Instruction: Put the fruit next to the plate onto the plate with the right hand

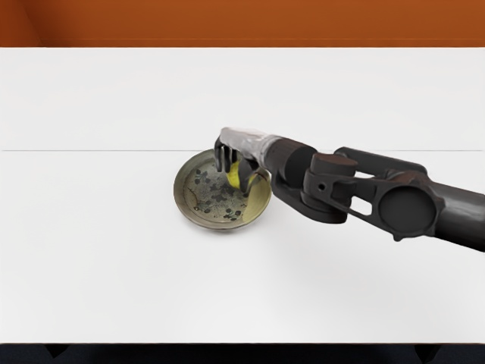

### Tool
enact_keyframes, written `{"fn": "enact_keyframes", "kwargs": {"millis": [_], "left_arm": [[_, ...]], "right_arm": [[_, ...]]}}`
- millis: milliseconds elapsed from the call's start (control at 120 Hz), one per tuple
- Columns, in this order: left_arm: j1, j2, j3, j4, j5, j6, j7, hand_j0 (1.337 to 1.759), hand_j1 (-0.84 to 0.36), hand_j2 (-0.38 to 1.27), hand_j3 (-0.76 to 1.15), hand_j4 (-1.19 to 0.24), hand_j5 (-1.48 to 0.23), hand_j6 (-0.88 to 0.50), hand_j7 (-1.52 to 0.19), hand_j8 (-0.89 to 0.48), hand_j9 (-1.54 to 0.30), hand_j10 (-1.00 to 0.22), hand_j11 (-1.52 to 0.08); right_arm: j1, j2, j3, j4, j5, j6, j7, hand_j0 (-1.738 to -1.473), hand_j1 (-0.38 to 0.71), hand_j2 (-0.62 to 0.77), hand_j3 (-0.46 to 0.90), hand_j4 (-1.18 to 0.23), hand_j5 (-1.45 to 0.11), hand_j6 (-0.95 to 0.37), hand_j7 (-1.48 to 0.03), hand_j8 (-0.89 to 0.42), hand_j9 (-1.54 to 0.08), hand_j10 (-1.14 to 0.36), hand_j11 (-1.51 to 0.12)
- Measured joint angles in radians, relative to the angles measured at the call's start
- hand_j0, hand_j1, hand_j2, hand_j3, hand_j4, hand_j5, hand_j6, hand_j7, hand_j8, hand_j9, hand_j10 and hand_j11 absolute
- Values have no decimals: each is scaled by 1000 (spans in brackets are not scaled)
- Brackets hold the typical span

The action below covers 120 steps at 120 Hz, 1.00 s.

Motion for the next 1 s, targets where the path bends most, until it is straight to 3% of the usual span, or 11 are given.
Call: {"fn": "enact_keyframes", "kwargs": {"millis": [292,417,592,767,1000], "left_arm": [[0,0,0,0,0,0,0,1658,325,4,0,-21,-26,-21,-26,-21,-26,-21,-26],[0,0,0,0,0,0,0,1658,325,4,0,-21,-26,-21,-26,-21,-26,-21,-26],[0,0,0,0,0,0,0,1658,325,4,0,-21,-26,-21,-26,-21,-26,-21,-26],[0,0,0,0,0,0,0,1658,325,4,0,-21,-26,-21,-26,-21,-26,-21,-26],[0,0,0,0,0,0,0,1658,325,4,0,-21,-26,-21,-26,-21,-26,-21,-26]], "right_arm": [[-3,12,-4,-19,-5,-1,0,-1657,353,525,0,-773,-1068,-772,-1029,-394,-1054,-524,-1040],[-3,15,4,-21,-6,-4,0,-1658,136,274,0,-508,-695,-508,-674,-302,-687,-373,-679],[-4,18,8,-22,-4,-11,0,-1658,-142,117,0,-218,-297,-218,-288,-130,-294,-160,-290],[-7,15,13,-27,0,-26,0,-1658,-262,51,0,-93,-126,-94,-122,-57,-125,-69,-123],[-65,-39,110,-10,79,-32,0,-1658,-322,17,0,-31,-40,-32,-39,-19,-40,-23,-39]]}}
